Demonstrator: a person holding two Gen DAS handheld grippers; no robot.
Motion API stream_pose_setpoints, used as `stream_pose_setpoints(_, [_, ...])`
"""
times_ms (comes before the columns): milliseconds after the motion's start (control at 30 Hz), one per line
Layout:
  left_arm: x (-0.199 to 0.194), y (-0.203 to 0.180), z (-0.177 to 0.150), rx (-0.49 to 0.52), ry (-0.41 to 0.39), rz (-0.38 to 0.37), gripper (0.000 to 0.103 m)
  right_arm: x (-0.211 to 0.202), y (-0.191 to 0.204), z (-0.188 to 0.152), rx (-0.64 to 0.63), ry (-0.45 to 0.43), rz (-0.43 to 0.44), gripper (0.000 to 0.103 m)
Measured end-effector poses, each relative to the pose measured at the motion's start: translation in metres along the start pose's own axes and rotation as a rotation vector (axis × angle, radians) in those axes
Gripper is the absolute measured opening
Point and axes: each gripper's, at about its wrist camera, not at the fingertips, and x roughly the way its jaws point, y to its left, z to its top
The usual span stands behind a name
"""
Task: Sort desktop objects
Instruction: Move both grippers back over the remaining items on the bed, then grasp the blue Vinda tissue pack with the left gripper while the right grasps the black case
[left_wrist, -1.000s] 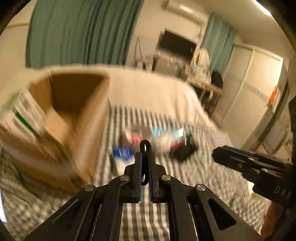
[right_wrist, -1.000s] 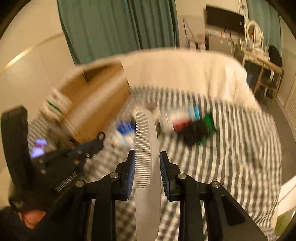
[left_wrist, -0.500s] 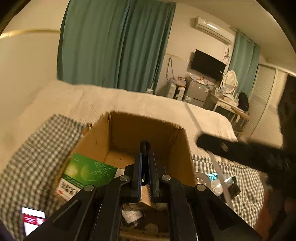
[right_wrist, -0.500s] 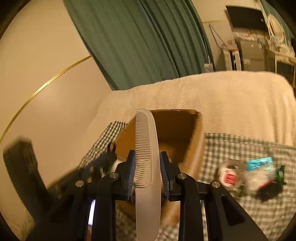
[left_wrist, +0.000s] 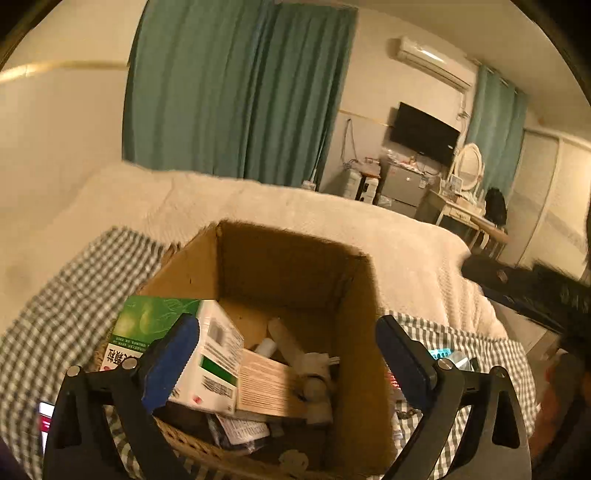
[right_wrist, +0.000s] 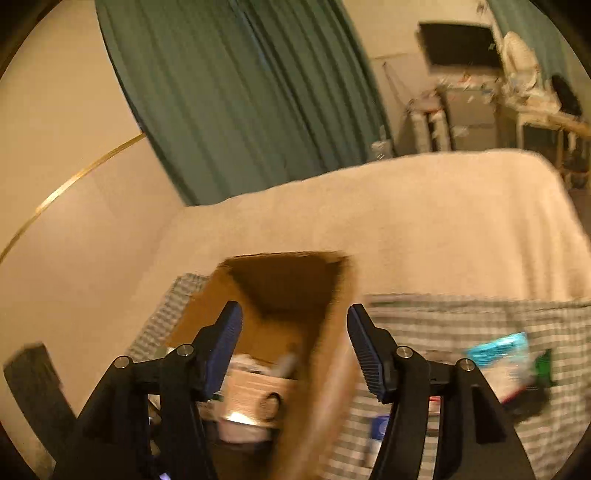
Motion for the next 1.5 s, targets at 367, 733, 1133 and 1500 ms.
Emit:
stream_pose_setpoints(367, [-0.009, -0.124, -0.078, 0.031, 0.097, -0.090, 0.103, -0.115, -0.119, -0.077, 0.094, -0.010, -0.293, 0.060])
stream_pose_setpoints(733, [0.070, -0.148, -0.151, 0.006, 0.253, 0.032, 0.103, -0.047, -0.198, -0.122, 0.190, 0.048, -0.325, 0.060])
stream_pose_setpoints(1133, [0.128, -0.152, -0.172, 0.024, 0.295, 0.291, 0.103, 0.024, -0.221, -0.132, 0.191, -0.025, -0.363, 0.082])
stream_pose_setpoints(1500, [0.132, -0.152, -0.179, 0.050, 0.286, 0.157, 0.100, 0.029, -0.221, -0.143, 0.245, 0.009, -0.248, 0.065])
